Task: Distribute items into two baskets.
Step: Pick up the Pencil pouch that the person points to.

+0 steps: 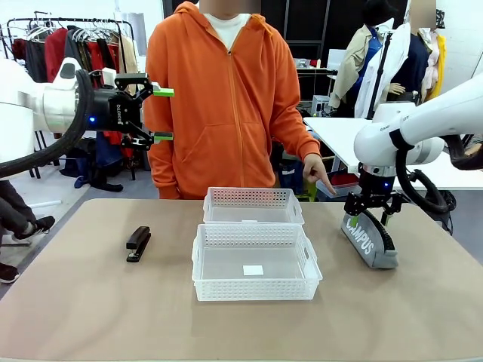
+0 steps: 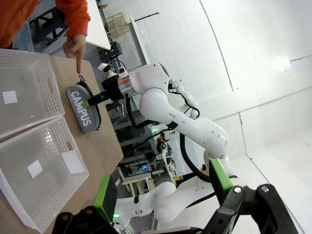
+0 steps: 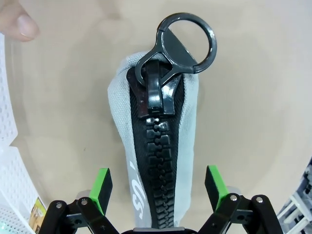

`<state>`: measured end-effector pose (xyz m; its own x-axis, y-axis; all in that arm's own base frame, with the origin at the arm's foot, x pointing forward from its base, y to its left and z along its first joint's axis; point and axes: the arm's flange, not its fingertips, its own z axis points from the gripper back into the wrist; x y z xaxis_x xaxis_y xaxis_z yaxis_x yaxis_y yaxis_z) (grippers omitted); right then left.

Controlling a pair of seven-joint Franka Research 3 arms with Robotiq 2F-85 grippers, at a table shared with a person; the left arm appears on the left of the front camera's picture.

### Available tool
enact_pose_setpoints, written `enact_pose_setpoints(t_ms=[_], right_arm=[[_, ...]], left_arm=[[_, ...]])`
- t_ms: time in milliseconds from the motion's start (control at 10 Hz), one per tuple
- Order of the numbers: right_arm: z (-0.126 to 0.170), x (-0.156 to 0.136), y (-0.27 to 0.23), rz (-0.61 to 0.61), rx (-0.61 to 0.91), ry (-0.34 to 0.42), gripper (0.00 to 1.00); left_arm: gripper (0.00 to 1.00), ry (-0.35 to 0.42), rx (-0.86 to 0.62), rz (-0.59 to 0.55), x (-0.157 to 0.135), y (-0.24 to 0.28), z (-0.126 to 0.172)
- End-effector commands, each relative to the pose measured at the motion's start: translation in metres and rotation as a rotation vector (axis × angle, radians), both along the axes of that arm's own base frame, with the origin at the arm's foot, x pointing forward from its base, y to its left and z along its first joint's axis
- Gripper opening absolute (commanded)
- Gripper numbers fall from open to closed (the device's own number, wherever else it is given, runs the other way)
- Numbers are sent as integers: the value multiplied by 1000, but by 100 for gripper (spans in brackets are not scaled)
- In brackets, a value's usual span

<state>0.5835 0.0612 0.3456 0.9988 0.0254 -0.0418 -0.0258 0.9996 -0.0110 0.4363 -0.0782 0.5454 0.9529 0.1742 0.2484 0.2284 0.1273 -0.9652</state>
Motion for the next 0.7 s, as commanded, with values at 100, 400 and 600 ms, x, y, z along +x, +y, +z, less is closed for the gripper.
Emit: enact_pose_setpoints(t_ms=[100,400,600], right_arm=[[-2,8,0,27,-14,-22,61],[0,7,0,19,-9,-35,2],[1,7,0,14,-10,-34,0]], left_arm=[[100,-3,-5,-3,-1,0,2],[100,-3,-5,-3,-1,0,2],[100,-3,-5,-3,-1,0,2]])
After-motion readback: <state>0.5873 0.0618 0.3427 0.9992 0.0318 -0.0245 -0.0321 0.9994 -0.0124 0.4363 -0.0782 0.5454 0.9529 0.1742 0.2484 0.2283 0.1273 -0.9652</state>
